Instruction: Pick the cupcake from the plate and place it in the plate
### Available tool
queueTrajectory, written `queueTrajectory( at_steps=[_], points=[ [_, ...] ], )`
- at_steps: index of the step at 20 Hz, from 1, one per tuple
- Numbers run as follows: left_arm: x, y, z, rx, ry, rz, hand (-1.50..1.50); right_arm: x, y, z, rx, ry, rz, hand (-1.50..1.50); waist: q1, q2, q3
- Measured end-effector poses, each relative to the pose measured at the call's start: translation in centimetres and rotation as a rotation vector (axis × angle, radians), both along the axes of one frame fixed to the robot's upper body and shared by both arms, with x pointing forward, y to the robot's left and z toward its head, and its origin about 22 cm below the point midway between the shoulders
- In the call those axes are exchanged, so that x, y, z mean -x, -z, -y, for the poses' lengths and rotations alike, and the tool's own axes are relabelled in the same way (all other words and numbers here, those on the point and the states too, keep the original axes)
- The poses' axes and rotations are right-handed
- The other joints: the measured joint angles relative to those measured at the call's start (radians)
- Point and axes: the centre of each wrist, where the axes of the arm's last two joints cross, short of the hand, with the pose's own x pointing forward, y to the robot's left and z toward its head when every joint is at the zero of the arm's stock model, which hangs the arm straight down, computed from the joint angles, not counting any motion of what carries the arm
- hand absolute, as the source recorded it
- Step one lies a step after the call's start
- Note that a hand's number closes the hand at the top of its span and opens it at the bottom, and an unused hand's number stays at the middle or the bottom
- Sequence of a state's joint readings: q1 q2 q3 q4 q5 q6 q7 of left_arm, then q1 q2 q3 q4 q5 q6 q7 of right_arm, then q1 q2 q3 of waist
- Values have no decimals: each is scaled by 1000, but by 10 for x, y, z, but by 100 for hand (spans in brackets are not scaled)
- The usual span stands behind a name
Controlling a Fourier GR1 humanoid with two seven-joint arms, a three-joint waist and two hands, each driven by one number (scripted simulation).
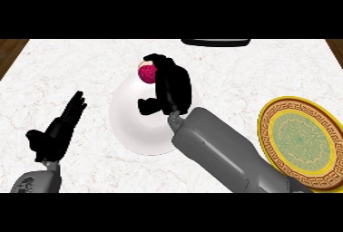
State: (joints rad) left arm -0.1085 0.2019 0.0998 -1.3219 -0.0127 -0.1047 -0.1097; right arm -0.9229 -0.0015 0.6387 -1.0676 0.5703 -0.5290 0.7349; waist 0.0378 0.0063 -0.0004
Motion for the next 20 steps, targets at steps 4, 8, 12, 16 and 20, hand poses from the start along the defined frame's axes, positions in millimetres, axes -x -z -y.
queueTrajectory(
  at_steps=[4,8,12,16,20],
  points=[
    [1,3,6,-4,5,1,0,-8,6,-3,-83,33,-15,-150,6,1,0],
    [3,6,7,-3,0,-1,0,-13,3,4,-246,67,40,-150,0,2,1],
    [6,5,2,2,-17,-4,0,-9,9,25,-419,98,60,-150,-18,-1,1],
    [14,6,-2,-1,-32,-6,0,-1,19,65,-560,99,69,-150,-32,-4,2],
    [15,6,-4,-4,-39,-2,0,1,34,116,-617,83,84,-150,-36,-4,2]
  ],
)
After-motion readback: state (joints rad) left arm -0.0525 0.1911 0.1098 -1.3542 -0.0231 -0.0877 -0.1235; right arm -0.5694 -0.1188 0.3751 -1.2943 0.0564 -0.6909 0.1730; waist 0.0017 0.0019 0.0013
